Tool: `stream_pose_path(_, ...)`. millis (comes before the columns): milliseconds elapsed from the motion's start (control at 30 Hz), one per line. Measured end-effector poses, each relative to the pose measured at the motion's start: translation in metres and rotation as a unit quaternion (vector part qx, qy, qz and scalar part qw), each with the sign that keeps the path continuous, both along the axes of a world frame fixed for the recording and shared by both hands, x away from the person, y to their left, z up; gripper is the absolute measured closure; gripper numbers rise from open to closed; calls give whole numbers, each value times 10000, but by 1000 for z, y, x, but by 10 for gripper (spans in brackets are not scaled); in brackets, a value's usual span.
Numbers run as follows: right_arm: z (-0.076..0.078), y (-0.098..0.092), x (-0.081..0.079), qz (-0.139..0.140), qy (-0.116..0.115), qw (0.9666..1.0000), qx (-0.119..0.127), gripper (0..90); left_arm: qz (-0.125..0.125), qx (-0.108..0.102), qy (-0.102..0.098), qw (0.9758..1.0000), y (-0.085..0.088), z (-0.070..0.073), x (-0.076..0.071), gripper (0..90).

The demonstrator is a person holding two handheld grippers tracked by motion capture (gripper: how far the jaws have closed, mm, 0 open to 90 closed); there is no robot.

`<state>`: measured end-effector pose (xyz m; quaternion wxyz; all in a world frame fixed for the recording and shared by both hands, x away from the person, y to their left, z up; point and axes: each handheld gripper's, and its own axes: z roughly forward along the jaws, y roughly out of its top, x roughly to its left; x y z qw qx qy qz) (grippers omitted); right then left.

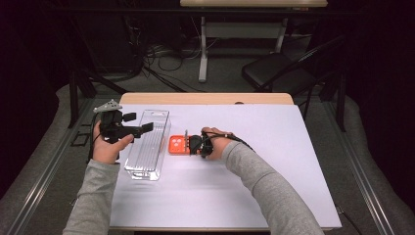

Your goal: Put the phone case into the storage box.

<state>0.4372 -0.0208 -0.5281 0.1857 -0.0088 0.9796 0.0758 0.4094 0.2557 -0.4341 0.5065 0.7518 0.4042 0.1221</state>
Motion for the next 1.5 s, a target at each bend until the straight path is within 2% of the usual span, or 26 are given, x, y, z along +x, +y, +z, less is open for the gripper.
stream_pose_path(1033, -6, 2, 1, 53, 151, 9998, -109, 846, 30, -8, 15, 10000, 2, -1, 0, 59)
stream_pose_path(1500, -6, 2, 2, 38, 165, 9998, -100, 858, 33, -2, 23, 10000, 2, -1, 0, 58)
